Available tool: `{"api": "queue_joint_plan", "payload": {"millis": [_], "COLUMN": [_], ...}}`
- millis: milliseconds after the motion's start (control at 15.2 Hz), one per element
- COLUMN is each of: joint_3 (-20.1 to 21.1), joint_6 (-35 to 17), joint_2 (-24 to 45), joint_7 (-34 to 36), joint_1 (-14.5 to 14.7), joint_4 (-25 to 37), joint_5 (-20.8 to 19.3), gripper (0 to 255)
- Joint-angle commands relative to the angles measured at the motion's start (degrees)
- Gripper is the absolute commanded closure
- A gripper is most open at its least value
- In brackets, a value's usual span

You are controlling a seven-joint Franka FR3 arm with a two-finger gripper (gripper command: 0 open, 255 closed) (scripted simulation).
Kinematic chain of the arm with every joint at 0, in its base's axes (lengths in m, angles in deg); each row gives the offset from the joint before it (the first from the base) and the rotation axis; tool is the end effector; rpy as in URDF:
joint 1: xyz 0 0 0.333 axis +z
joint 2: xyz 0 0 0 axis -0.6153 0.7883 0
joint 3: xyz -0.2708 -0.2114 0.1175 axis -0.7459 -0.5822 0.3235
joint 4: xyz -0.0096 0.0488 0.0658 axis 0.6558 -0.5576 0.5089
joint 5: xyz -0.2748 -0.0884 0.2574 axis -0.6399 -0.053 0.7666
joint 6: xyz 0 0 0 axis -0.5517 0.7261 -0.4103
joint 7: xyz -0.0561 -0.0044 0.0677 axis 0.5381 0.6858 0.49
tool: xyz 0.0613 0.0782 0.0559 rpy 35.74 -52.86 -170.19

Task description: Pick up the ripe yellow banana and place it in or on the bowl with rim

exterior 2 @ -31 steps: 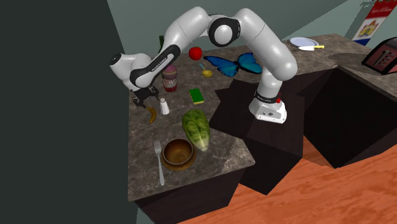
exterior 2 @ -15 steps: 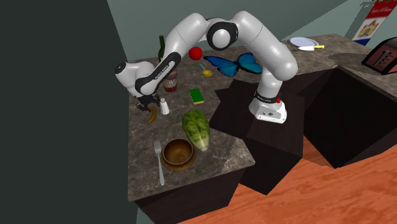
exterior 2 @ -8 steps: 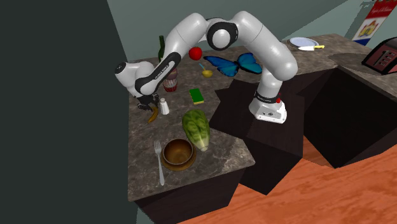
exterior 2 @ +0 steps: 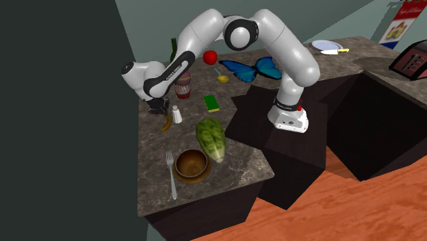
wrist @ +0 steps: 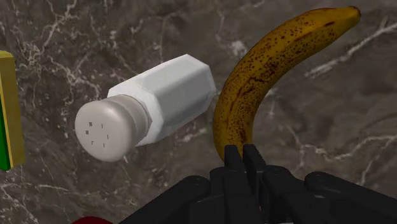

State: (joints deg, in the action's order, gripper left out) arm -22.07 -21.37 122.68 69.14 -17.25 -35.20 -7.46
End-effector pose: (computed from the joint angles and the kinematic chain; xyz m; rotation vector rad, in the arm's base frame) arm 0.6621 0.3332 0.2018 2.7001 -0.8531 -0.0569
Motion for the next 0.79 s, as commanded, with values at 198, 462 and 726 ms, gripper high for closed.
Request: {"api": "queue_joint_plan", "payload": {"millis": [198,462,726], "joint_3": [-0.2,-1.0,-1.1], "joint_6": [1.9,0.5,-2.1], "joint_2": [-0.2,0.1,1.0], "joint_7": [9.2,26.7,26.8], "joint_1": [0.0,-0.1,-0.1], "joint_4": [0.8,-0.1,-1.8], "joint_5": [4.6,13.2,13.1], "gripper": [0,0,0]}}
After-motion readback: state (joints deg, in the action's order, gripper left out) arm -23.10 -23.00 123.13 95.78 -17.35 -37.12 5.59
